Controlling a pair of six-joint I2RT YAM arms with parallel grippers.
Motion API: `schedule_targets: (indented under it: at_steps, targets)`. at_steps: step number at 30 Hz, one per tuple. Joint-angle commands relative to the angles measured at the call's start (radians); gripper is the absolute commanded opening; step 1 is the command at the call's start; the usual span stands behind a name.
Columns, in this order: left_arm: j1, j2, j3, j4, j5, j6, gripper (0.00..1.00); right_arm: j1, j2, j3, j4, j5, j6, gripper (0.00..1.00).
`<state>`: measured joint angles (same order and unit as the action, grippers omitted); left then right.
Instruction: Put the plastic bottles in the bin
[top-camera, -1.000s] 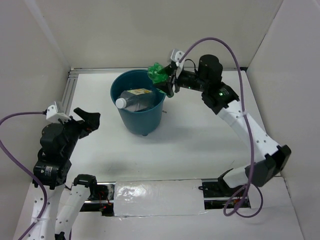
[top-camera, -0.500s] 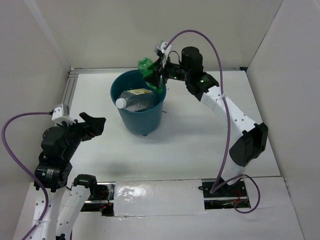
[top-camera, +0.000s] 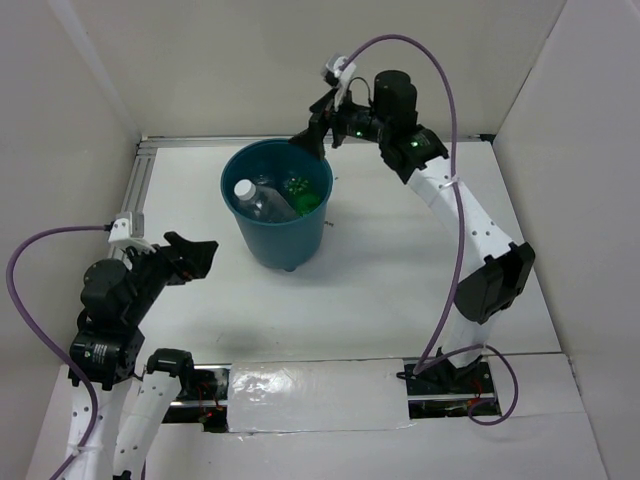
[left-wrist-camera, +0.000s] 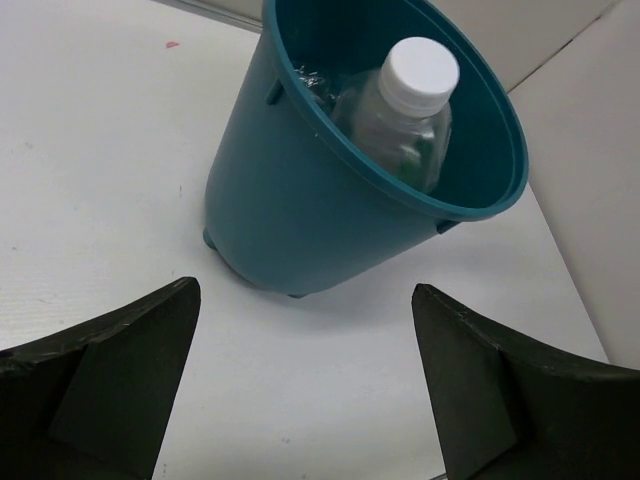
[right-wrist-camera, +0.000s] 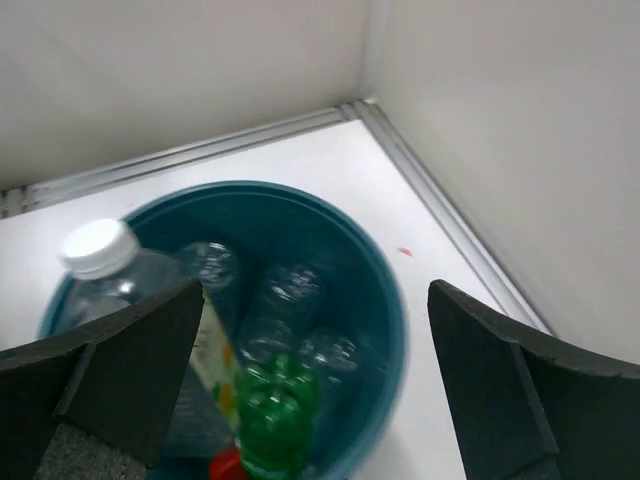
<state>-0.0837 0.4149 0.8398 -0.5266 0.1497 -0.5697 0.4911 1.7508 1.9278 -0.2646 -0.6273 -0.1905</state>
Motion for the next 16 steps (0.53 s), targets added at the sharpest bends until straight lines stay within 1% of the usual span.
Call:
schedule_targets:
  at_steps: [1,2,3,4,5,6,7,8,9,10,11,13,14,15,16]
  targets:
    - [-0.004,-0.013,0.008,0.08,0.062,0.045,1.0,-0.107,-0.05,0.066,-0.088,0.096,0.055,1.0]
    - [-0.004,-0.004,0.008,0.091,0.071,0.059,1.0,-0.137,-0.05,0.083,-0.152,0.142,0.066,1.0]
    - [-0.004,-0.004,0.008,0.091,0.094,0.074,1.0,-0.164,-0.05,0.103,-0.198,0.171,0.112,1.0]
    - [-0.004,0.005,0.021,0.103,0.109,0.074,1.0,-0.231,-0.04,0.141,-0.241,0.188,0.132,1.0]
    - [-0.004,0.018,0.021,0.103,0.125,0.088,1.0,-0.267,-0.04,0.142,-0.284,0.189,0.146,1.0]
    - [-0.004,0.018,0.021,0.118,0.161,0.088,1.0,-0.295,-0.04,0.142,-0.364,0.198,0.146,1.0]
    - [-0.004,0.028,0.021,0.134,0.177,0.097,1.0,-0.315,-0.04,0.102,-0.395,0.233,0.16,1.0]
    - [-0.004,0.028,0.021,0.143,0.194,0.097,1.0,-0.325,-0.063,0.061,-0.418,0.285,0.16,1.0]
    - [-0.004,0.038,0.012,0.152,0.211,0.097,1.0,-0.325,-0.104,0.015,-0.447,0.382,0.16,1.0]
    - [-0.004,0.038,0.012,0.175,0.243,0.097,1.0,-0.325,-0.131,-0.037,-0.447,0.418,0.16,1.0]
    - [-0.004,0.047,0.001,0.187,0.258,0.097,1.0,-0.325,-0.158,-0.15,-0.447,0.449,0.145,1.0]
    - [-0.004,0.059,-0.013,0.211,0.286,0.087,1.0,-0.336,-0.273,-0.283,-0.391,0.491,0.111,1.0]
    - [-0.004,0.059,-0.022,0.232,0.3,0.087,1.0,-0.348,-0.321,-0.428,-0.349,0.515,0.111,1.0]
    - [-0.004,0.073,-0.022,0.241,0.3,0.087,1.0,-0.358,-0.37,-0.496,-0.303,0.531,0.121,1.0]
    - [-0.004,0.082,-0.022,0.25,0.326,0.087,1.0,-0.367,-0.46,-0.551,-0.239,0.52,0.122,1.0]
